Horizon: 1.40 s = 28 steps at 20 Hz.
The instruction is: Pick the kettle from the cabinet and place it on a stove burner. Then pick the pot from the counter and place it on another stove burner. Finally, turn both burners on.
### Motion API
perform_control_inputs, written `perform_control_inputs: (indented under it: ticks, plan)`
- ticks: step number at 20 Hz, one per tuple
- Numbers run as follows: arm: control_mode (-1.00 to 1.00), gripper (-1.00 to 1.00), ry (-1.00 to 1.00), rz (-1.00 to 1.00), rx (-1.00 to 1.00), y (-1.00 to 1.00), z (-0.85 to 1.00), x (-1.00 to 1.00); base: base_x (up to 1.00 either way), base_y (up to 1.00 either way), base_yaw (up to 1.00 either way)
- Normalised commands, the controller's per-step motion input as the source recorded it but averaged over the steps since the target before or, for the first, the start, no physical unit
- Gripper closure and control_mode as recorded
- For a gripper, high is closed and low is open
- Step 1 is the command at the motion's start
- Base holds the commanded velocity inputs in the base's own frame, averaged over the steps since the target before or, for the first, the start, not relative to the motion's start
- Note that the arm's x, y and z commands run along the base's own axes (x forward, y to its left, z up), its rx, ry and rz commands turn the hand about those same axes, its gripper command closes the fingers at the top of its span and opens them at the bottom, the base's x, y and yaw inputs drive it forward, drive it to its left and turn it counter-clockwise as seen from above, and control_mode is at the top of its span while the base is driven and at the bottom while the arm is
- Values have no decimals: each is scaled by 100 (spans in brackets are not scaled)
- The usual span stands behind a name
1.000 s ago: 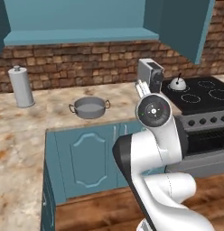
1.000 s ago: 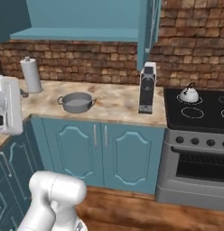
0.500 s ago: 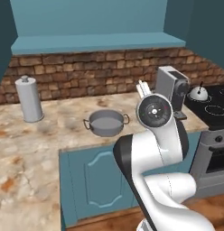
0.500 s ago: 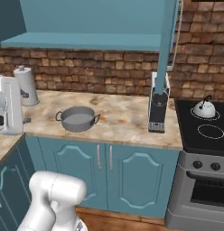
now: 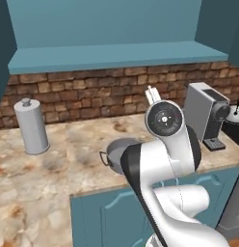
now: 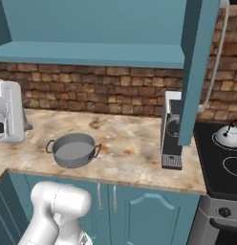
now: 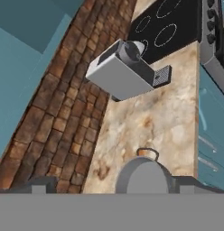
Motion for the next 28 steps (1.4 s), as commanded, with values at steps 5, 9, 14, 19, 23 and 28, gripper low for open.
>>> perform_control_inputs:
  ticks: [5,9,14,19,23,28]
  plan:
    - [100,-100,0,0,0,0,0,0,71,33,-1]
    - [100,-100,0,0,0,0,0,0,43,25,-2]
    - [-100,-100,0,-1,0,0,-21,-5,0,0,0]
    - [-100,-100,6,-5,4,0,-34,-3,0,0,0]
    - [-100,-100,11,-7,8,0,-36,-4,0,0,0]
    - [-100,-100,13,-6,9,0,-42,-3,0,0,0]
